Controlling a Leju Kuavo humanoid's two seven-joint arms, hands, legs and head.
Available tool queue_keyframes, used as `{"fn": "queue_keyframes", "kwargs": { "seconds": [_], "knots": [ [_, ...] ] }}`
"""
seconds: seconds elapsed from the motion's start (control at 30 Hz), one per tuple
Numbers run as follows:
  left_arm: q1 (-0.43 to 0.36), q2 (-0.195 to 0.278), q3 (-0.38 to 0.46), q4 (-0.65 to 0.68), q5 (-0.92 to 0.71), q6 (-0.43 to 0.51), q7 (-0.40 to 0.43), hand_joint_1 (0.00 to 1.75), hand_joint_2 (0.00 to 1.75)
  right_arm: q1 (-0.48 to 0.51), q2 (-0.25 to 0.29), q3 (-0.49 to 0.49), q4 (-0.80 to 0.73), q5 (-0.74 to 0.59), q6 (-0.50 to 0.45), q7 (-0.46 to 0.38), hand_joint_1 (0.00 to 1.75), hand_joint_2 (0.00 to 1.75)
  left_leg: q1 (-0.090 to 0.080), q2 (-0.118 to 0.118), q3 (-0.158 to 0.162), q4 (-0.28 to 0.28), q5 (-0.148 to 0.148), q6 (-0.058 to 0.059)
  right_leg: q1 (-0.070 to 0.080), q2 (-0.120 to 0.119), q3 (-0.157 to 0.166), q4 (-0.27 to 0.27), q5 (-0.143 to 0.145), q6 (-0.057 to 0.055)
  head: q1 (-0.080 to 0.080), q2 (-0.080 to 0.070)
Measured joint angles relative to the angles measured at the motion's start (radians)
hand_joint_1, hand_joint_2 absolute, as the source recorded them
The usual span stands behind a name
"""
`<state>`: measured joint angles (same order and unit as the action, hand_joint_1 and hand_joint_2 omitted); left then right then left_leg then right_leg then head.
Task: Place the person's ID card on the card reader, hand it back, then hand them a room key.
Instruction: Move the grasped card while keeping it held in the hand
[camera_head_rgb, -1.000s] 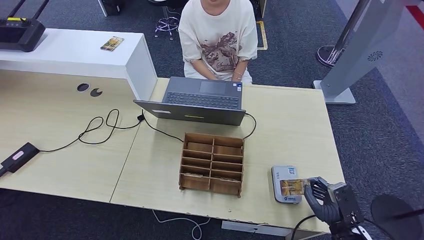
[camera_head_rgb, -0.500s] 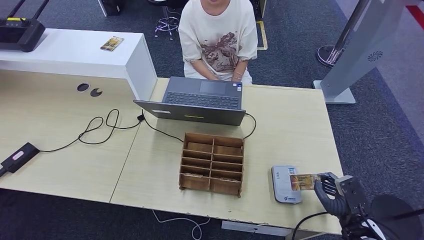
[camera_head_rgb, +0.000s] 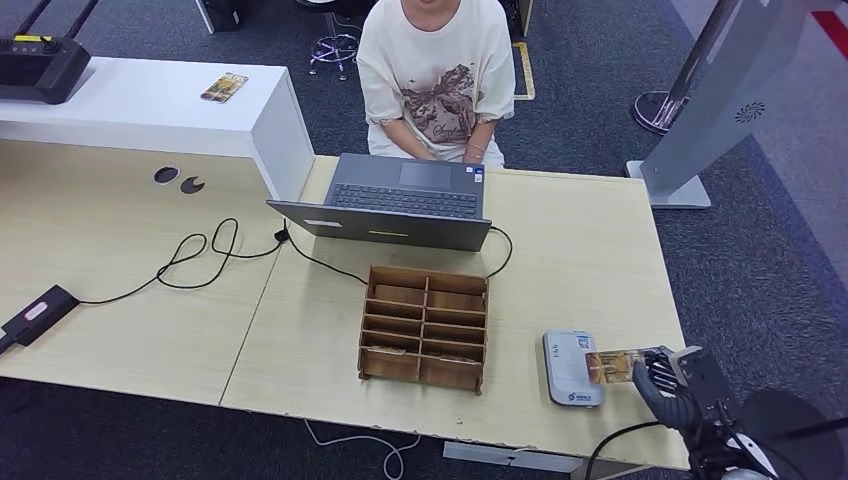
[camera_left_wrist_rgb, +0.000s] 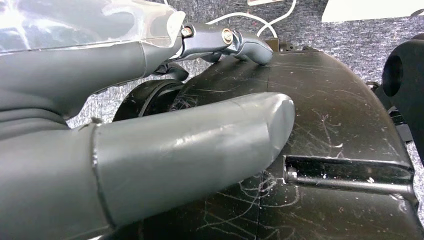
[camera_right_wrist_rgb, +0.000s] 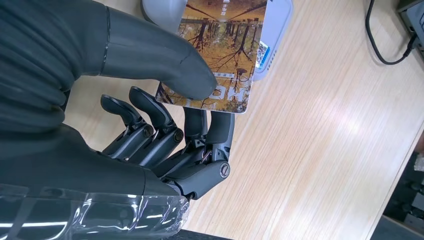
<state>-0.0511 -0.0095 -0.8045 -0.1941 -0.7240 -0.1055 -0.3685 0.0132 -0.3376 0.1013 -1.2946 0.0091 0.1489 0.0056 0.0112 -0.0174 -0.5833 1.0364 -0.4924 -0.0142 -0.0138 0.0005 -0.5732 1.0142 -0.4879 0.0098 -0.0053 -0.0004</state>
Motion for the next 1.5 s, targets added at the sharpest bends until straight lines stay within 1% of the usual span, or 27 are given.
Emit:
{"fn": "queue_keyframes", "kwargs": {
  "seconds": [0.2,0.5,0.9,1.13,1.33,1.5],
  "knots": [
    [-0.002,0.000,0.000,0.000,0.000,-0.005,0.000,0.00,0.00,-0.035,0.000,0.001,0.032,-0.015,0.023,0.000,1.75,1.75,0.000,0.000,0.000,0.000,0.000,0.000,0.000,0.000,0.000,0.000,0.000,0.000,0.000,0.000],
    [-0.005,0.000,0.000,0.000,0.000,-0.016,0.000,0.00,0.00,-0.057,0.000,0.007,0.059,-0.021,0.022,0.000,1.75,1.75,0.000,0.000,0.000,0.000,0.000,0.000,0.000,0.000,0.000,0.000,0.000,0.000,0.000,0.000],
    [-0.006,0.002,0.000,0.000,0.000,-0.017,0.000,0.00,0.00,-0.063,-0.001,0.011,0.088,-0.019,0.011,0.004,1.75,1.75,0.000,0.000,0.000,0.000,0.000,0.000,0.000,0.000,0.000,0.000,0.000,0.000,0.000,0.000],
    [-0.008,0.004,0.000,0.000,0.003,-0.031,-0.003,0.00,0.00,-0.064,-0.006,0.022,0.101,0.015,0.023,0.017,1.75,1.75,0.000,0.000,0.000,0.000,0.000,0.000,0.000,0.000,0.000,0.000,0.000,0.000,0.000,0.000],
    [-0.006,0.008,0.000,0.000,0.063,-0.037,-0.003,0.00,0.00,-0.064,-0.015,0.036,0.115,0.022,0.042,0.024,1.75,1.75,0.000,0.000,0.000,0.000,0.000,0.000,0.000,0.000,0.000,0.000,0.000,0.000,0.000,0.000],
    [-0.005,0.009,-0.001,0.000,0.072,-0.036,-0.003,0.00,0.00,-0.064,-0.022,0.051,0.130,0.019,0.048,0.023,1.75,1.75,0.000,0.000,0.000,0.000,0.000,0.000,0.000,0.000,0.000,0.000,0.000,0.000,0.000,0.000]
  ]
}}
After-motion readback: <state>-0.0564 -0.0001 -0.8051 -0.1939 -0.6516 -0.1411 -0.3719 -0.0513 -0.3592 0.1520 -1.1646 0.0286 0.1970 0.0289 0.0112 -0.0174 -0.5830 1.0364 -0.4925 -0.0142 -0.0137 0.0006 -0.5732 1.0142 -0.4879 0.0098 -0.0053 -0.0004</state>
